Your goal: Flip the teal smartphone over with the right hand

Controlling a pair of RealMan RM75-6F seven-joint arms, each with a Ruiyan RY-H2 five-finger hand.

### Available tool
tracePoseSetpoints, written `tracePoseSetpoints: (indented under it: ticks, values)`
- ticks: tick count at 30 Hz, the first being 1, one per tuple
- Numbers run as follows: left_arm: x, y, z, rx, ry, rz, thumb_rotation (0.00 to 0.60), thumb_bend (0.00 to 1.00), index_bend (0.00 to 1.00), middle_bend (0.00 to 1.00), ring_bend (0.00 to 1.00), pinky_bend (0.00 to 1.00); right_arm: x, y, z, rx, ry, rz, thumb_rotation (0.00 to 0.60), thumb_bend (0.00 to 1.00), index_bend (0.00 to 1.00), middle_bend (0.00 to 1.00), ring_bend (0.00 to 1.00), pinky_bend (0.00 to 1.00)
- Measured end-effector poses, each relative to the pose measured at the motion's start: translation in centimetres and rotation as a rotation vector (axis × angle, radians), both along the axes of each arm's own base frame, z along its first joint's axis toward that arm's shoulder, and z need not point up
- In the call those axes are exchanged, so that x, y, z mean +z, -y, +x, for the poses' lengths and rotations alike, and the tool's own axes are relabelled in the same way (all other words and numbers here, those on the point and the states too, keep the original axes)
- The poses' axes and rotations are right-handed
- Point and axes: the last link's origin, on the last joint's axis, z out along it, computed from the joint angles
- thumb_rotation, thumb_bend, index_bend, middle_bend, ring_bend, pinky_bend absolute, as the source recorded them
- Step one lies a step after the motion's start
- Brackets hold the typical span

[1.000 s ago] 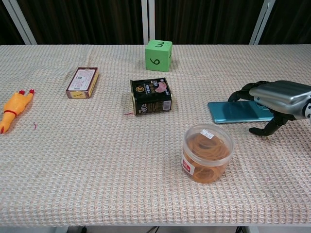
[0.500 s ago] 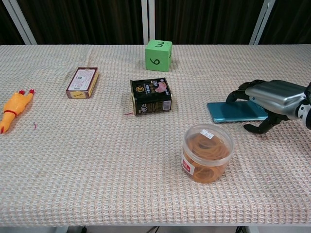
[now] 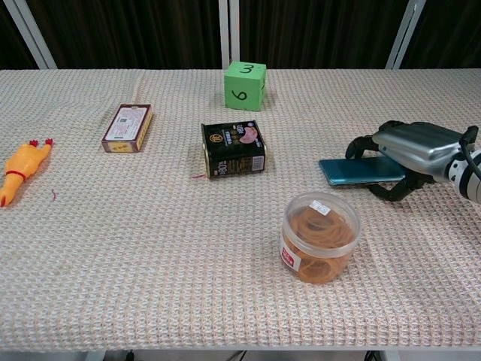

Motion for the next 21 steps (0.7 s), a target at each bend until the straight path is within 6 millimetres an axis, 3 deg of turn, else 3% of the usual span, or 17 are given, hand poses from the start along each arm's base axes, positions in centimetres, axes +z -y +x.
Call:
tracePoseSetpoints:
  ticks: [7, 11, 21]
  values:
    - [0.1, -0.1, -0.1, 0.0, 0.0, 0.004, 0.6, 0.12, 0.28, 0.24, 0.17, 0.34, 0.3, 0.5, 0.4, 0.028, 0.033, -0.053, 0.6, 0.58, 0.7, 0.53, 0.34, 0.26]
    - [0.0, -0.1, 0.0, -0.003, 0.0, -0.001, 0.6, 0.12, 0.28, 0.24, 0.17, 0.34, 0.9, 0.6, 0.4, 0.039, 0.03, -0.057, 0.6, 0.69, 0.72, 0.56, 0.35, 0.26]
    - [-0.1, -0.2, -0.1, 0.006, -0.001, -0.004, 0.6, 0.12, 0.29, 0.24, 0.18, 0.35, 3.5, 1.4, 0.5, 0.041, -0.029, 0.094, 0.6, 0.84, 0.73, 0.61, 0.38, 0.11]
